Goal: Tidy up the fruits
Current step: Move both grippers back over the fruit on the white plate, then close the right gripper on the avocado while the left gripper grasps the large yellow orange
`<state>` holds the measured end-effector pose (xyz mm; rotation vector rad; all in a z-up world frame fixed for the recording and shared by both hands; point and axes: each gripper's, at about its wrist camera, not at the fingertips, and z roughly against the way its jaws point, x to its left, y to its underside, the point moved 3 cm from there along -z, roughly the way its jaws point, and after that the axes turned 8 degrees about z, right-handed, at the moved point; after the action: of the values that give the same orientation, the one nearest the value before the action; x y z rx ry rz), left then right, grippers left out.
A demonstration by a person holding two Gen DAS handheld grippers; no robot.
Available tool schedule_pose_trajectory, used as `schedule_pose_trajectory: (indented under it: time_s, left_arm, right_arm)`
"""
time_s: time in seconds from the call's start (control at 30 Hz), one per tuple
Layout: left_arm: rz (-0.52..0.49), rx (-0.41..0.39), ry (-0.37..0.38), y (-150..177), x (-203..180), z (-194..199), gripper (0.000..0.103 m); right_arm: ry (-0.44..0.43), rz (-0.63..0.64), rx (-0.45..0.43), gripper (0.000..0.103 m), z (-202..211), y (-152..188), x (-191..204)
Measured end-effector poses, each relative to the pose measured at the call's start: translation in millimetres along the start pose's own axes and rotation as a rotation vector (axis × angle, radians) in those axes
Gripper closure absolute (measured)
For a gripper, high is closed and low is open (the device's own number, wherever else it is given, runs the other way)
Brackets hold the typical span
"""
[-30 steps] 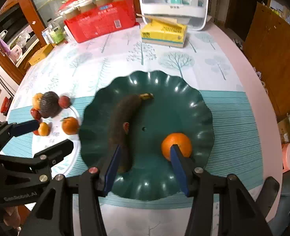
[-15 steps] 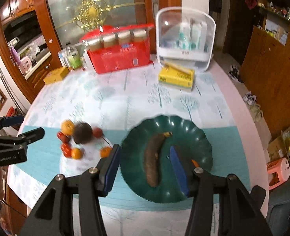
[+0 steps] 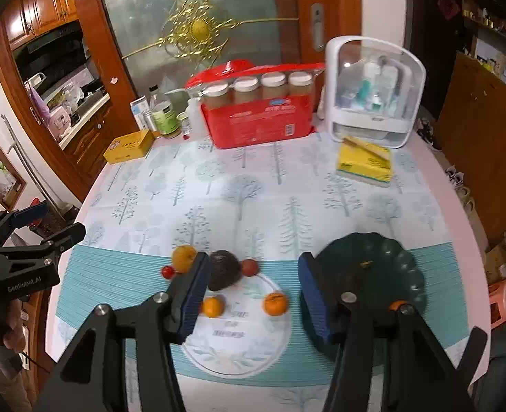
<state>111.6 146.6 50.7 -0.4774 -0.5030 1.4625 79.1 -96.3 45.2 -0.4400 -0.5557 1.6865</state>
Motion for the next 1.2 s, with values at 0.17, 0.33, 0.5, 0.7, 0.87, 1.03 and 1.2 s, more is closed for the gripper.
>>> schedule_pose_trajectory:
  time_s: [0.17,0.33,0.5,0.7,0.87,1.03,1.2]
  left_arm:
    - [-0.001,0.034,0.029,3,8,-25,0.014]
    - [-0.001,0.091,0.075,8,3,-66,0.014]
    - [-0.004,0.161,0.12,14,-6,-110,0.014]
    - [-0.032,0.225,0.151,23,-17,-156,0.014]
    - [-0.059,0.275,0.183,33,-27,-185,0.014]
    - [-0.093,0.319,0.211,44,-38,-206,0.014]
    - [-0.131,0.347,0.231,54,-47,-222,0.014]
  right_arm:
    - [-0.001,-0.026,0.041,0.044,-24,-5,20]
    - [0.007,-0.063,0.077,0.044,-50,-4,23]
    - [0.017,-0.101,0.129,0.042,-83,3,20]
    - [0.029,-0.144,0.191,0.041,-117,12,14]
    - [0.009,-0.202,0.229,0.041,-144,25,11]
    - [-0.076,-0.301,0.234,0.041,-166,34,10]
    - [-0.102,-0.347,0.254,0.041,-187,38,12]
